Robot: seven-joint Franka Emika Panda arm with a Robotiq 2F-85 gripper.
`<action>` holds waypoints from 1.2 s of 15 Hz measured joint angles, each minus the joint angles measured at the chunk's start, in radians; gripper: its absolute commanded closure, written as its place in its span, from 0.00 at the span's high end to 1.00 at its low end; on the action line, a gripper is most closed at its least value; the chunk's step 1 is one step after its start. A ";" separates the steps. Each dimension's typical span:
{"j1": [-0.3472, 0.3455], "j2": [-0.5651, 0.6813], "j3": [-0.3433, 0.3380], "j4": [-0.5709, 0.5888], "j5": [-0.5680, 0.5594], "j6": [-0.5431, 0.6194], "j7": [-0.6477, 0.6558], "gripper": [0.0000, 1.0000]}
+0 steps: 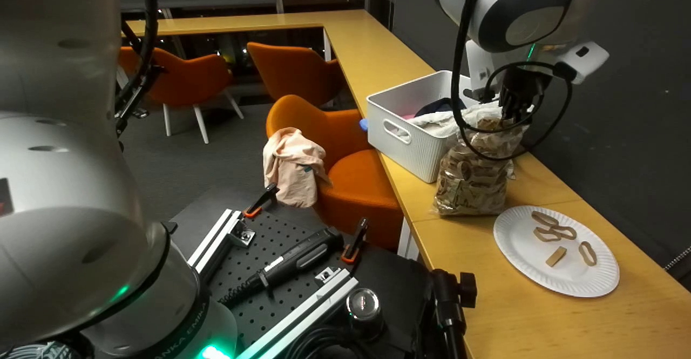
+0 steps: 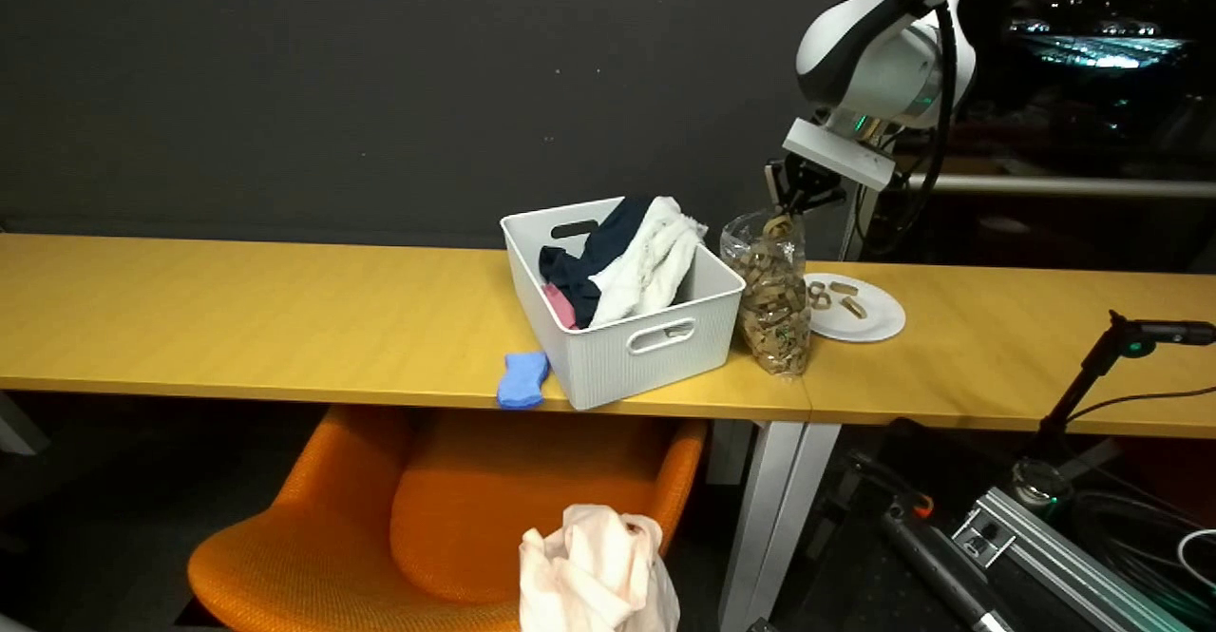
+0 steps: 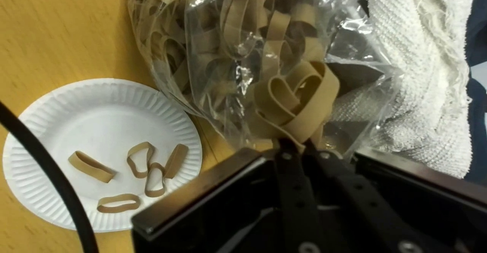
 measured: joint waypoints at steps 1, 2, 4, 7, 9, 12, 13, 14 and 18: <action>0.002 0.000 -0.001 0.000 -0.008 0.000 0.009 0.36; 0.004 0.000 -0.001 0.000 -0.017 -0.001 0.020 0.44; 0.009 0.000 -0.001 0.000 -0.031 -0.001 0.038 0.57; 0.014 -0.001 -0.001 0.000 -0.035 -0.001 0.048 0.80; 0.017 -0.004 -0.001 0.001 -0.035 -0.001 0.049 0.95; 0.017 -0.019 -0.001 0.007 -0.031 -0.001 0.049 1.00; 0.017 -0.025 -0.002 0.012 -0.030 -0.001 0.049 1.00; 0.015 -0.033 -0.002 0.016 -0.030 -0.001 0.049 1.00; 0.005 -0.055 -0.013 0.033 -0.030 -0.001 0.049 1.00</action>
